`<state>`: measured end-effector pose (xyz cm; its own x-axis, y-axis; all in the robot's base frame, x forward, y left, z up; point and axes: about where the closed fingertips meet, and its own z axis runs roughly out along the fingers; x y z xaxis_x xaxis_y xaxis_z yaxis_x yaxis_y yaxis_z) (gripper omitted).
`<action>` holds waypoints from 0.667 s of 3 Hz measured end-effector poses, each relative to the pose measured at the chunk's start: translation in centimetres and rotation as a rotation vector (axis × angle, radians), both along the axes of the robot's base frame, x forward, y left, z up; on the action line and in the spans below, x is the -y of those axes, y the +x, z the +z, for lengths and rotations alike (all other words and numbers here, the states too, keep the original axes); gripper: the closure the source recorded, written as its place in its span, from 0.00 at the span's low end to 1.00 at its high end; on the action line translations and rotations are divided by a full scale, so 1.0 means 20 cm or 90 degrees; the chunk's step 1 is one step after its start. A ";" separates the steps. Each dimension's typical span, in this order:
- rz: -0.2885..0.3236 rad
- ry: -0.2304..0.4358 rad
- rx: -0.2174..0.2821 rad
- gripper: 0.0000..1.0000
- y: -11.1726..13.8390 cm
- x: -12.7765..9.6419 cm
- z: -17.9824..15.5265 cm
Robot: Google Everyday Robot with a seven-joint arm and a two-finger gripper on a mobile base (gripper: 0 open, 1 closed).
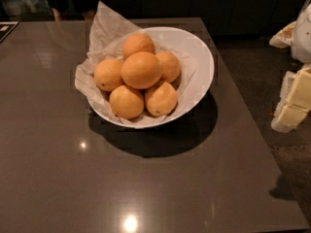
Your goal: Pick orange from white bowl
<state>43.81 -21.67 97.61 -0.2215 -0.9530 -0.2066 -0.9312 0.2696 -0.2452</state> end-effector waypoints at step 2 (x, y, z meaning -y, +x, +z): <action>0.015 0.003 0.009 0.00 0.00 -0.06 0.05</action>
Offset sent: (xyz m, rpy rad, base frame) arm 0.0007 0.0278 0.0160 0.0103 -0.0072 0.0558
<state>43.89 -20.40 98.55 -0.1962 -0.9569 -0.2143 -0.9336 0.2491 -0.2574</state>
